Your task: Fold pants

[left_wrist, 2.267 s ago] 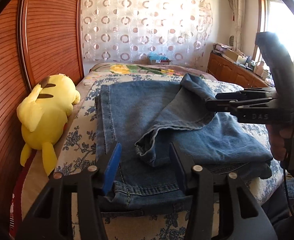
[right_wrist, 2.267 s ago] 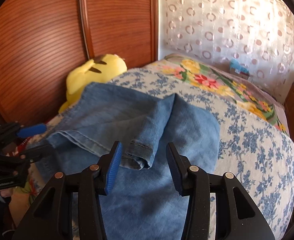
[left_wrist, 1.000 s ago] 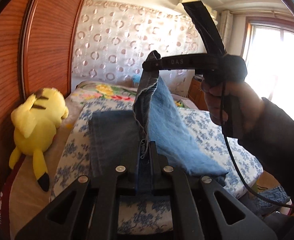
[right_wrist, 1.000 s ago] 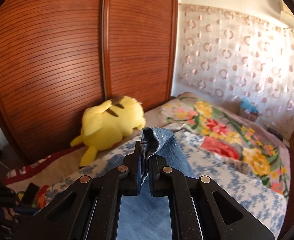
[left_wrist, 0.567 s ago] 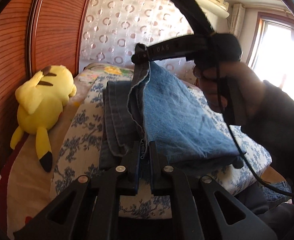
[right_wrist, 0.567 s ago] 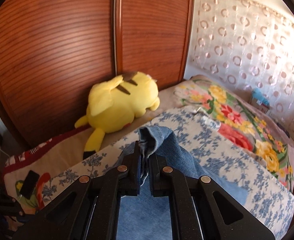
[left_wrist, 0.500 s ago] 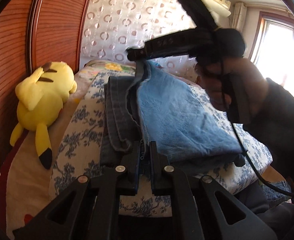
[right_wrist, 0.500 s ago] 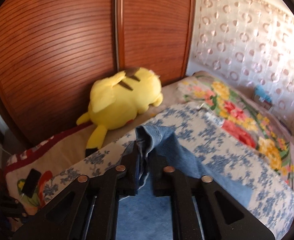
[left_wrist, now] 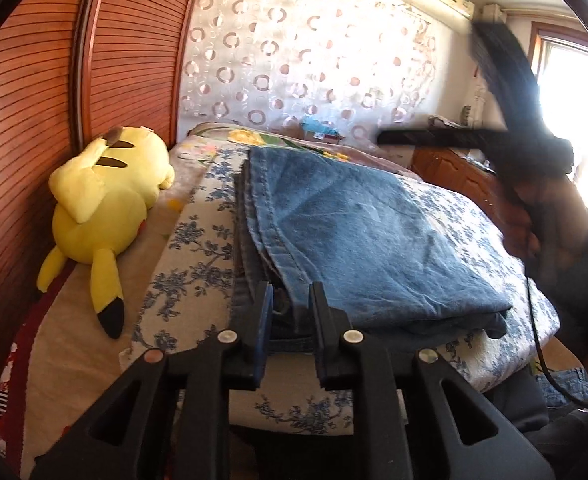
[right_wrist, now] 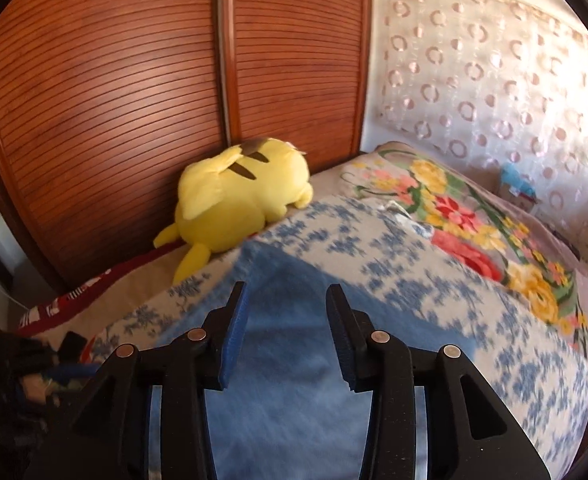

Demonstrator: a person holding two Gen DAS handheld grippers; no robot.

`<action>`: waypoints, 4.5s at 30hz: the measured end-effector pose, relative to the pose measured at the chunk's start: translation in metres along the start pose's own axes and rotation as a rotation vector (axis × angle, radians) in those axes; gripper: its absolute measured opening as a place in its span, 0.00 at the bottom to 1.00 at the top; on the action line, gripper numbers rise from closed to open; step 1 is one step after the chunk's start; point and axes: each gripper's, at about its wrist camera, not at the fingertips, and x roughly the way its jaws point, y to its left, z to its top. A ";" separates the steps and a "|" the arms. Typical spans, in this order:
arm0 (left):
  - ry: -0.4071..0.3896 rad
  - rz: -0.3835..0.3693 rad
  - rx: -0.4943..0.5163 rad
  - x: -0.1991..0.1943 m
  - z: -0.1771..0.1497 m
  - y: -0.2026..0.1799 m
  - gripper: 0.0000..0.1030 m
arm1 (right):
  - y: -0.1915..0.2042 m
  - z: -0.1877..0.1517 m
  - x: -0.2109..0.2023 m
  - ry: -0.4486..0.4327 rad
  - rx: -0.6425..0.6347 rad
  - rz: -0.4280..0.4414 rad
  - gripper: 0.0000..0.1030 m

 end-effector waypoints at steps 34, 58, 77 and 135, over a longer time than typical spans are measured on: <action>0.077 0.061 0.141 0.045 0.002 -0.046 0.66 | -0.035 -0.175 -0.048 0.081 0.174 -0.181 0.39; 0.118 0.066 0.093 0.063 -0.016 -0.029 0.68 | -0.042 -0.195 -0.049 0.054 0.266 -0.167 0.51; 0.116 0.070 0.087 0.063 -0.017 -0.027 0.71 | -0.040 -0.206 -0.066 0.096 0.336 -0.118 0.49; 0.005 0.064 0.093 0.008 0.012 -0.039 0.71 | -0.013 -0.097 -0.092 -0.144 0.290 0.051 0.07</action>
